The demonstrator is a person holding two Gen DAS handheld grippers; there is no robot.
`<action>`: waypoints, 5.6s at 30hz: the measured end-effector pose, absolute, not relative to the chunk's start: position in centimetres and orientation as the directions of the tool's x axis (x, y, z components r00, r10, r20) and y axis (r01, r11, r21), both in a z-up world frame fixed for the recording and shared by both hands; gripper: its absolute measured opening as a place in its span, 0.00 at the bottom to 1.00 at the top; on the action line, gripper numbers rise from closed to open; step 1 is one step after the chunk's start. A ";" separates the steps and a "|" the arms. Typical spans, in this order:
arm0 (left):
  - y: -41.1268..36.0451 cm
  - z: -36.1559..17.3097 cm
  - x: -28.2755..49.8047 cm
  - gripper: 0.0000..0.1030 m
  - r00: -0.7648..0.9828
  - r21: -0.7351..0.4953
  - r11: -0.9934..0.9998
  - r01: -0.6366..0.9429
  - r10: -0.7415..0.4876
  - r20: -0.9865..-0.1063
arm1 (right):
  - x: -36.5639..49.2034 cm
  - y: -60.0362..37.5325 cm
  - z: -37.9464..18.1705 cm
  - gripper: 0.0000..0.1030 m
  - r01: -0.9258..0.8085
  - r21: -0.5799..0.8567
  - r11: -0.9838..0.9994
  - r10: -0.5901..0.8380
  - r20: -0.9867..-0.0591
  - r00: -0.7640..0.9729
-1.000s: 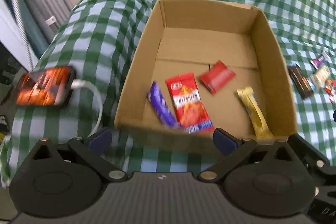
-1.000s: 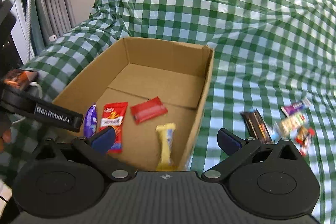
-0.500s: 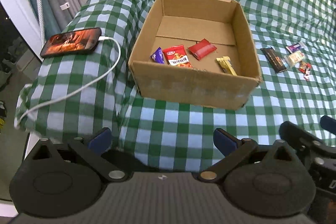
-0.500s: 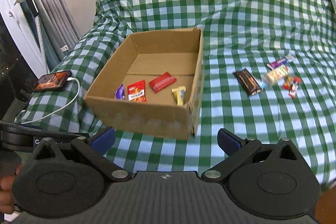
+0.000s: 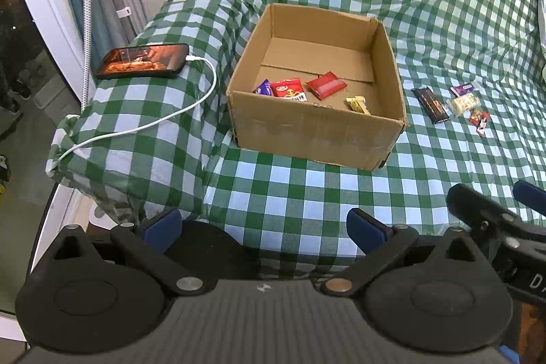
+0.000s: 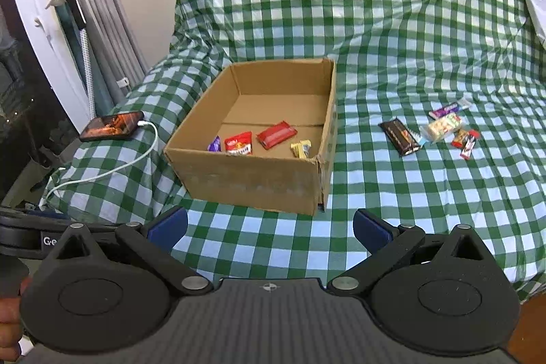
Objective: Organize snacks
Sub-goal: 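Lift both tools up away from the box, then grasp the dark chocolate biscuit packet with the left tool while the right tool grasps the red-and-white stick packet, then carry both held snacks up and over the box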
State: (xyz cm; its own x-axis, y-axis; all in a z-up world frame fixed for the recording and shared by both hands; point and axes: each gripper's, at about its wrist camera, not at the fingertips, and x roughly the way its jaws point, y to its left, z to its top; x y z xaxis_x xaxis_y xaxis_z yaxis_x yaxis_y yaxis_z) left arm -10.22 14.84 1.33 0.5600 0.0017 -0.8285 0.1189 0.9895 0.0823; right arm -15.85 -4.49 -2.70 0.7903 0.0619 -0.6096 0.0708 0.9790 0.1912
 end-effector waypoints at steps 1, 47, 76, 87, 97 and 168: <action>14.9 1.5 -10.4 1.00 0.564 0.082 0.990 0.117 0.002 -0.826 | -16.1 -4.4 -2.5 0.99 0.068 0.189 0.980 0.061 -0.602 0.796; -14.8 -6.8 7.5 1.00 0.423 0.028 0.943 0.332 -0.123 -0.898 | -10.6 -30.4 -10.8 0.99 0.536 0.184 0.824 -0.325 -0.623 0.712; -22.7 -23.5 22.4 0.91 0.311 -0.034 0.975 0.219 -0.103 -0.945 | 8.1 -41.7 -27.6 0.98 0.486 -0.032 0.874 -0.395 -0.629 0.669; -21.7 -20.2 19.9 0.41 0.338 -0.059 0.967 0.247 -0.143 -0.930 | 6.9 -40.0 -25.7 0.14 0.416 -0.039 0.909 -0.338 -0.655 0.676; -18.3 -14.6 11.4 0.27 0.339 -0.115 0.931 0.347 -0.238 -0.910 | 0.2 -37.9 -20.9 0.14 0.508 0.097 0.856 -0.329 -0.656 0.679; 9.8 -2.5 -10.3 0.42 0.492 0.015 0.967 0.253 -0.115 -0.863 | -18.7 -11.8 -6.3 0.14 0.090 0.186 0.979 0.036 -0.584 0.811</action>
